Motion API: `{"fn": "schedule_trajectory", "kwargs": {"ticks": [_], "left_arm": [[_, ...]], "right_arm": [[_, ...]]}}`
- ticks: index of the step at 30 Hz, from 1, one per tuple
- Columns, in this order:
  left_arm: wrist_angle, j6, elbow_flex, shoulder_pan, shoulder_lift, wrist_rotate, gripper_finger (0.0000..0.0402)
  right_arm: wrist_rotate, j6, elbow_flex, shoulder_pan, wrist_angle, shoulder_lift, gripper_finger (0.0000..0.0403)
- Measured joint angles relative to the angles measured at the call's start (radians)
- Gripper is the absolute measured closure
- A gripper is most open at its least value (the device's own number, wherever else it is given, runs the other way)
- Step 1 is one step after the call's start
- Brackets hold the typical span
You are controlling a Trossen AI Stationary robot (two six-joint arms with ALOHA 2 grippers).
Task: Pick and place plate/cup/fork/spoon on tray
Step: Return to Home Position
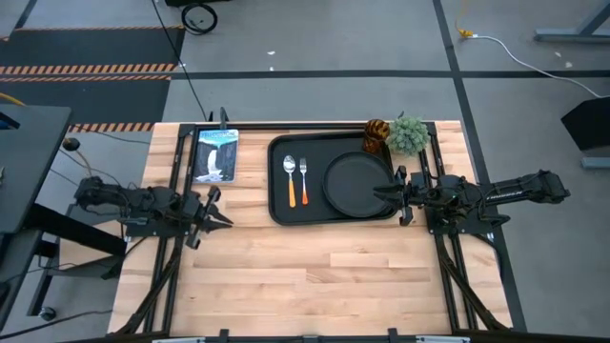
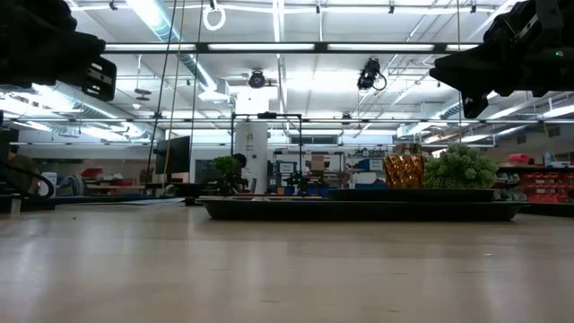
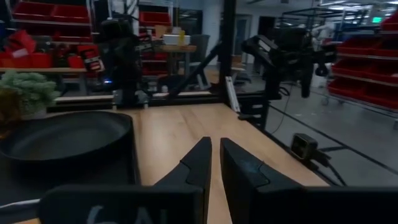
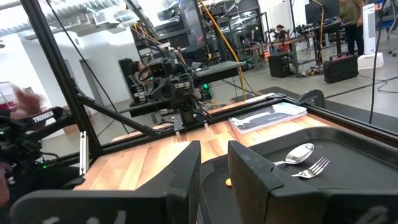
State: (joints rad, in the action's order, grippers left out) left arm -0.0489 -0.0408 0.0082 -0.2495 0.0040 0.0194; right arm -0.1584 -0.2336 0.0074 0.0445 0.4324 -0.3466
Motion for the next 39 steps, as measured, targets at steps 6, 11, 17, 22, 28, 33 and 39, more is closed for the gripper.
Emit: {"fn": "schedule_trajectory", "kwargs": {"ticks": [6, 11, 17, 22, 28, 33, 39], "left_arm": [[0.000, 0.000, 0.000, 0.024, 0.001, 0.000, 0.0361], [0.000, 0.000, 0.000, 0.023, 0.002, 0.000, 0.0361], [0.000, 0.000, -0.001, 0.023, 0.002, 0.000, 0.0361], [0.000, 0.000, -0.001, 0.023, 0.002, 0.000, 0.0361], [0.000, 0.001, -0.001, 0.023, 0.002, 0.000, 0.0361], [0.000, 0.000, -0.001, 0.023, 0.002, 0.000, 0.0361], [0.000, 0.001, -0.001, 0.023, 0.002, 0.000, 0.0361]], "right_arm": [[0.000, 0.000, 0.000, 0.000, 0.000, 0.000, 0.0315], [0.000, 0.000, 0.000, 0.000, 0.000, 0.000, 0.0315], [0.000, 0.000, 0.000, 0.000, 0.000, 0.000, 0.0315], [0.000, 0.000, 0.000, 0.000, 0.000, 0.000, 0.0315], [0.000, 0.000, 0.000, 0.000, 0.000, 0.000, 0.0315], [0.000, 0.000, 0.000, 0.000, 0.000, 0.000, 0.0315], [0.000, 0.000, 0.000, 0.000, 0.000, 0.000, 0.0315]]}}
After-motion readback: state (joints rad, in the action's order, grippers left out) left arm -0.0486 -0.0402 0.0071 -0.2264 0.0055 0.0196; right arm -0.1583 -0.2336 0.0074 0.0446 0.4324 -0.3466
